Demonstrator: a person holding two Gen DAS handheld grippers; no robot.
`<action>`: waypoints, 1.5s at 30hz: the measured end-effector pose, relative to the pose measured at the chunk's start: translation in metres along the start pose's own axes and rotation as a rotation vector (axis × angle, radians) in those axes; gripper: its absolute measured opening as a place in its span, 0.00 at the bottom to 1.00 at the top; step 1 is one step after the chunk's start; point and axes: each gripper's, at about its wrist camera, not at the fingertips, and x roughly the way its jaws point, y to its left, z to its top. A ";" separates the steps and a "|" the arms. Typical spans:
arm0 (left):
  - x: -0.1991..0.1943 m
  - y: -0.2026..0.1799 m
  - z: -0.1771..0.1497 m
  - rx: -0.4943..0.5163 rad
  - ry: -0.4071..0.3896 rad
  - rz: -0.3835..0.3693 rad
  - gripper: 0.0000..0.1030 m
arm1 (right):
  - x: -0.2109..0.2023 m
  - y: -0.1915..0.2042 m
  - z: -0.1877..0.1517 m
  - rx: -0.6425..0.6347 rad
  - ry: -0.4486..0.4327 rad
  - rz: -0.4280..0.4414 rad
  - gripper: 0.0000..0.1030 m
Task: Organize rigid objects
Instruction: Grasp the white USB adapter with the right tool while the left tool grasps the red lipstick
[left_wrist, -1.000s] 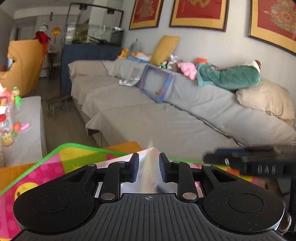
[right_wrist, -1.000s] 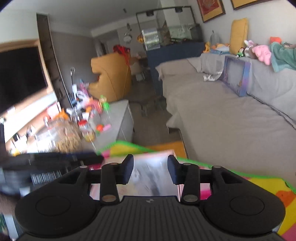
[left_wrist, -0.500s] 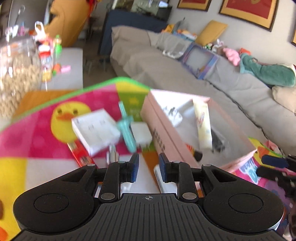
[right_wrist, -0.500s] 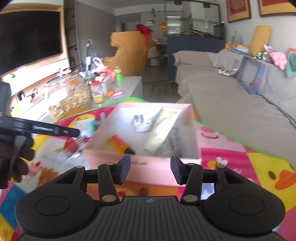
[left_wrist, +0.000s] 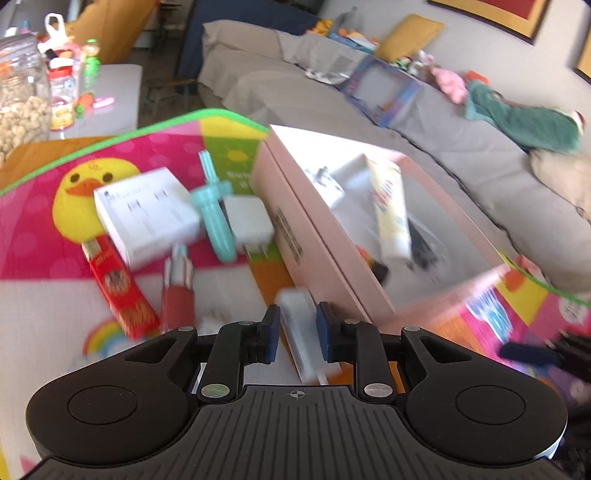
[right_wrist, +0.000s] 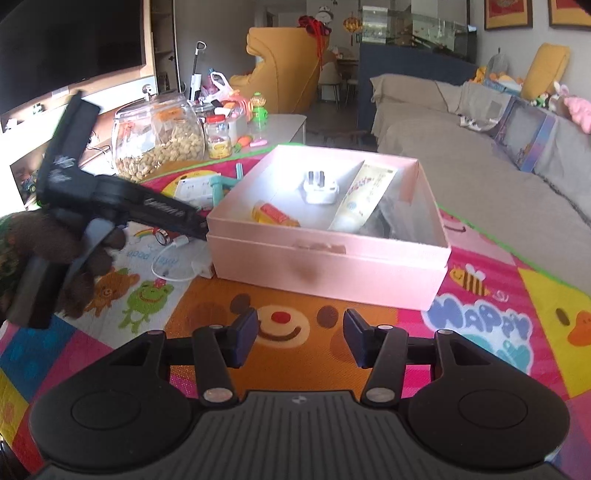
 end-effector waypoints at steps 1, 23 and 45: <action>-0.004 -0.001 -0.006 0.012 0.010 -0.017 0.24 | 0.002 0.001 0.000 0.006 0.001 0.008 0.50; -0.086 0.014 -0.031 0.079 -0.033 0.087 0.23 | 0.066 0.076 0.022 -0.002 0.060 0.271 0.20; -0.023 0.003 -0.021 0.148 -0.011 0.321 0.23 | 0.019 0.025 -0.028 0.037 0.032 0.168 0.43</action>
